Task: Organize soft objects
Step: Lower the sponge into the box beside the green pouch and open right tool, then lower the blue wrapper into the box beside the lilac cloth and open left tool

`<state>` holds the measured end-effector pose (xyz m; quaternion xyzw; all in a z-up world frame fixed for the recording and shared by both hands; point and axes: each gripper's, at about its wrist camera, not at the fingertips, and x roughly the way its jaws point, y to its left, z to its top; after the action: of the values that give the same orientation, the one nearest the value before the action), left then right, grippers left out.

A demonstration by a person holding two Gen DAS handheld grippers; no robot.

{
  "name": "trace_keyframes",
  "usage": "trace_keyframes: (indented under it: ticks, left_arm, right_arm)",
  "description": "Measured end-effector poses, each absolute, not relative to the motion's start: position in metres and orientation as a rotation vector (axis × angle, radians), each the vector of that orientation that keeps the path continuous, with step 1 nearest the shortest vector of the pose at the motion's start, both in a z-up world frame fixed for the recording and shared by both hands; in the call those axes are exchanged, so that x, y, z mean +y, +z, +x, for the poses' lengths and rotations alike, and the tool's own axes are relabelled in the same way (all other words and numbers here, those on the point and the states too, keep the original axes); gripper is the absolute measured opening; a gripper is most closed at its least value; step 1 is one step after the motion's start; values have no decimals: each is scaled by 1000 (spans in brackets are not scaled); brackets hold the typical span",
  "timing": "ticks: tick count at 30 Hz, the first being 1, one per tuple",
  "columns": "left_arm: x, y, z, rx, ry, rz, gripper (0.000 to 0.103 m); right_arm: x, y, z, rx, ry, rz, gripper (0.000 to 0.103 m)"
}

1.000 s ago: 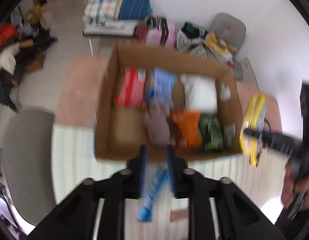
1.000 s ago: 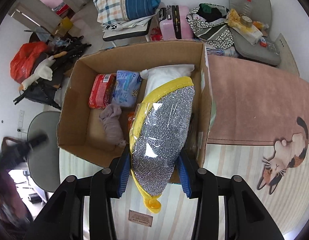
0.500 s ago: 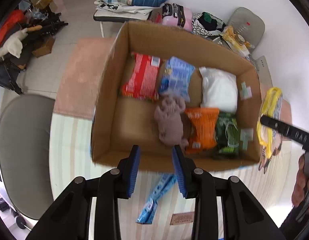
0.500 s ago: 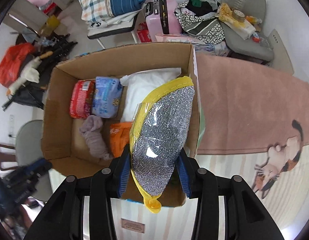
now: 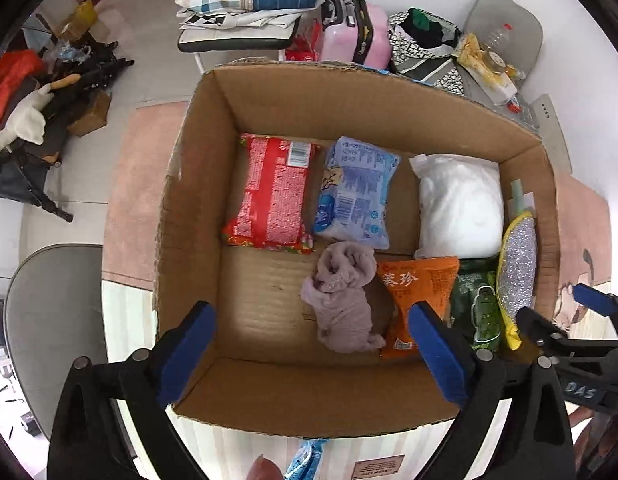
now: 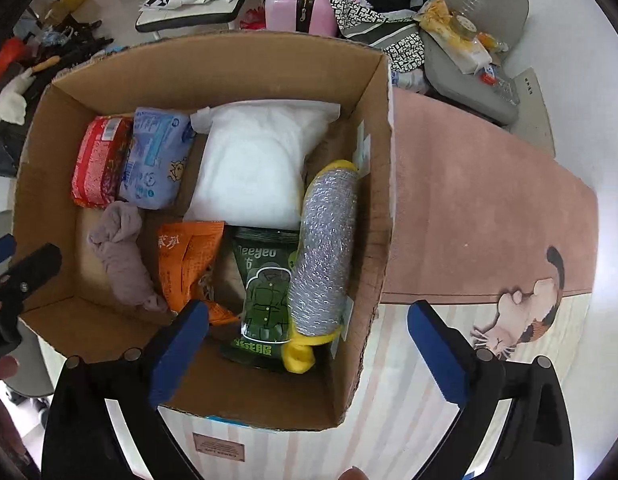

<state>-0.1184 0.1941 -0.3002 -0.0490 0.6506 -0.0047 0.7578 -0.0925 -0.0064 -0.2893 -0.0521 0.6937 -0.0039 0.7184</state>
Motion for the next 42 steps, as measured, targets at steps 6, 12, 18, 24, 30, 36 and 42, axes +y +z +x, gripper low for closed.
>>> trace_keyframes:
  ticks: [6, 12, 18, 24, 30, 36, 42]
  left_arm:
    - [200, -282, -145, 1371, 12, -84, 99]
    - [226, -269, -242, 1257, 173, 82, 99]
    - [255, -325, -309, 1345, 381, 279, 99]
    - [289, -381, -327, 1441, 448, 261, 99]
    - [308, -391, -334, 1469, 434, 171, 99]
    - [298, -325, -330, 1397, 344, 81, 99]
    - [285, -238, -298, 1284, 206, -28, 99]
  right_arm:
    - [-9, -263, -111, 1468, 49, 12, 103]
    - [22, -244, -195, 1422, 199, 178, 103]
    - [86, -324, -255, 1595, 255, 251, 97]
    - [138, -406, -262, 1738, 207, 205, 64]
    - [170, -412, -273, 1716, 215, 21, 19]
    - [162, -354, -297, 1637, 343, -22, 17]
    - [136, -244, -282, 1450, 421, 62, 17]
